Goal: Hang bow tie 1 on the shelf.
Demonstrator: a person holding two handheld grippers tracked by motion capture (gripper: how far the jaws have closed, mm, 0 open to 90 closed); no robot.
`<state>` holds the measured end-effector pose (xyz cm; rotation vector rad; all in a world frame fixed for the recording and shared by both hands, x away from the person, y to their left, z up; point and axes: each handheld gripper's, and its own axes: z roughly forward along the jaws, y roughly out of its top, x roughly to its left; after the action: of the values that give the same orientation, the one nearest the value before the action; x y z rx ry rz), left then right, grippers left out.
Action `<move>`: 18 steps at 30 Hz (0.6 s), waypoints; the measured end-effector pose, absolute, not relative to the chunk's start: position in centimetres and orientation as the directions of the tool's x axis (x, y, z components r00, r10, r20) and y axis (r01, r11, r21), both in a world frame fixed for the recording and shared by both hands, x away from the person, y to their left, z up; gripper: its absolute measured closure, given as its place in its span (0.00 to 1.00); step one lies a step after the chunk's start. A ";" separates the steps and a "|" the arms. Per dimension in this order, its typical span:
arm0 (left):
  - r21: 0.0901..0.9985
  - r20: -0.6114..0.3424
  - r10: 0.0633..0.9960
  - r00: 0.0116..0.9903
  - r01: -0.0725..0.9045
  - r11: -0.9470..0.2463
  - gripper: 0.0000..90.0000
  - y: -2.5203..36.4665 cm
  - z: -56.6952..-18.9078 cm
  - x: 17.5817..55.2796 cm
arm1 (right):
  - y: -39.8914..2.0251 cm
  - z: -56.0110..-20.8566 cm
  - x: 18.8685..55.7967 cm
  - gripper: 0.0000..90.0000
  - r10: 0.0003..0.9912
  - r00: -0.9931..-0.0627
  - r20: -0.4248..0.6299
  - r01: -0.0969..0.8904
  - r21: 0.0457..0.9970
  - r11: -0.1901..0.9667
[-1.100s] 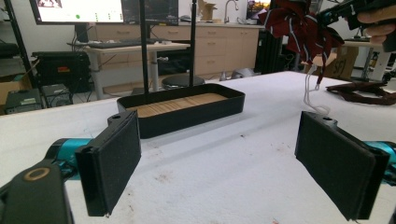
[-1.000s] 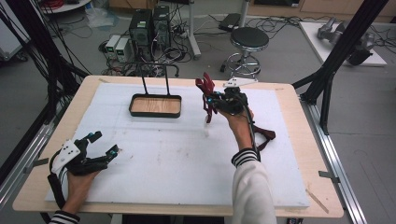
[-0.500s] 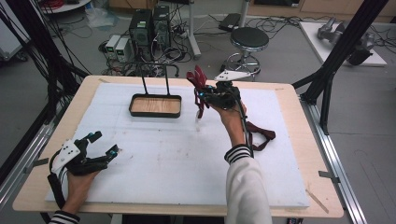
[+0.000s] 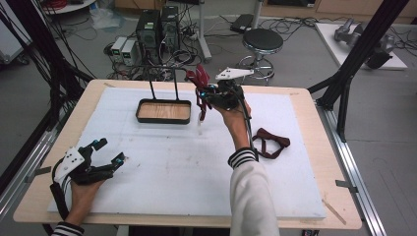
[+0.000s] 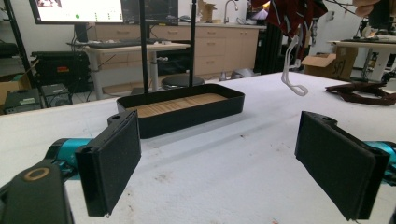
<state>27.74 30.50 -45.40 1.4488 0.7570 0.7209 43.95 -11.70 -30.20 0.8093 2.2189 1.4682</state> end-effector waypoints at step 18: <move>1.000 -0.014 0.811 0.586 0.024 0.000 0.16 30.5 -45.4 27.8 | -9.9 -29.5 45.0 0.84 0.648 -0.762 0.000 0.259 0.917 0.304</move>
<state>27.77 30.46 -45.40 1.4535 0.7558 0.7209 44.98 -9.87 -29.52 0.8123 2.2074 1.4460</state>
